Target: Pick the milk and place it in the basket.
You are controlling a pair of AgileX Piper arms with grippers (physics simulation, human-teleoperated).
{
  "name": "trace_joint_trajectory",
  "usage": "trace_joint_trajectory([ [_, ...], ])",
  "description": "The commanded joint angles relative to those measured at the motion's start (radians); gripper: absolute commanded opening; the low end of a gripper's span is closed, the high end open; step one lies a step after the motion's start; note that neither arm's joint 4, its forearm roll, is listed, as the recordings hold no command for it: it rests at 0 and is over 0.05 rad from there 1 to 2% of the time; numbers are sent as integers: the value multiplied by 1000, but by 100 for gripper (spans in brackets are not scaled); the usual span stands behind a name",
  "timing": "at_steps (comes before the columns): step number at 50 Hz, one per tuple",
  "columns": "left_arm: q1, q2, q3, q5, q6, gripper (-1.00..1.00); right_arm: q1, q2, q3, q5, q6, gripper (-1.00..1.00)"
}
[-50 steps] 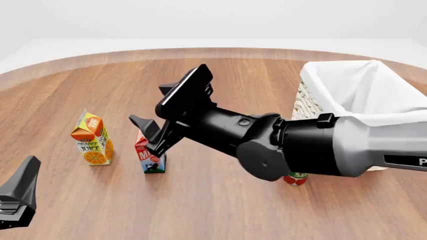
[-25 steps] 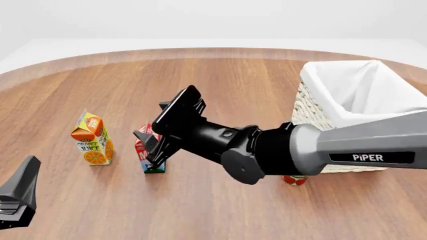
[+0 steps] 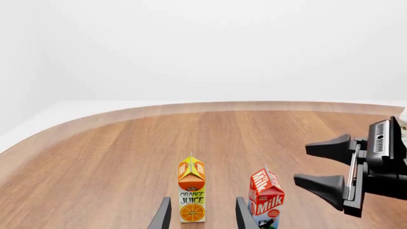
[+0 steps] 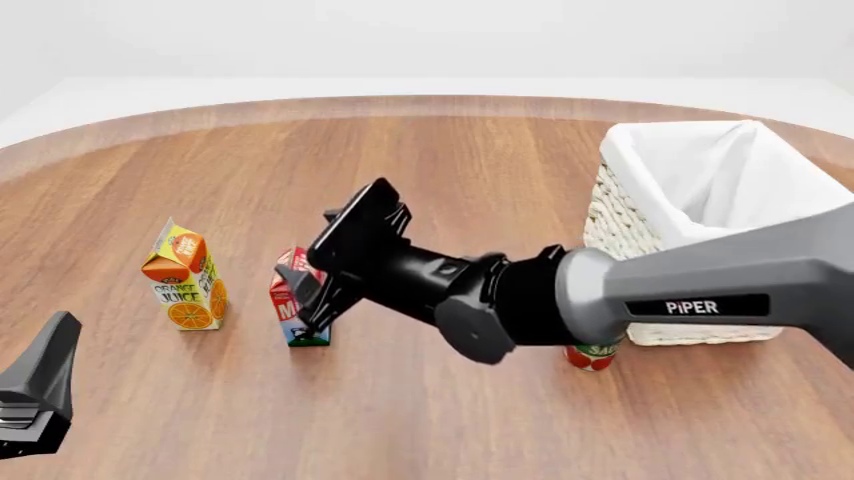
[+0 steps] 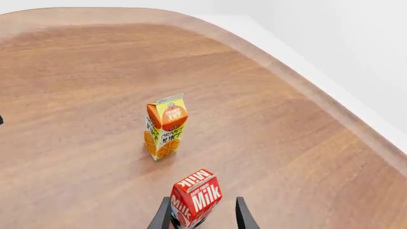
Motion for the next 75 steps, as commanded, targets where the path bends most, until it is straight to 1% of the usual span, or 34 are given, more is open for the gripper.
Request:
trace_joint_trajectory([
  [1,0,0,0,0,0,100,-12,11,-26,14,5,100],
  [15,0,0,0,0,0,100,-34,36,-85,52,7,100],
  [30,0,0,0,0,0,100,-51,61,-99,47,-2,100],
  [37,0,0,0,0,0,100,-29,82,-103,52,3,100],
  [47,0,0,0,0,0,100,3,75,-95,58,5,100],
  [66,0,0,0,0,0,100,9,95,-119,77,-3,100],
  [69,0,0,0,0,0,100,9,131,-163,115,-7,100],
  [75,0,0,0,0,0,100,7,148,-189,139,-6,100],
])
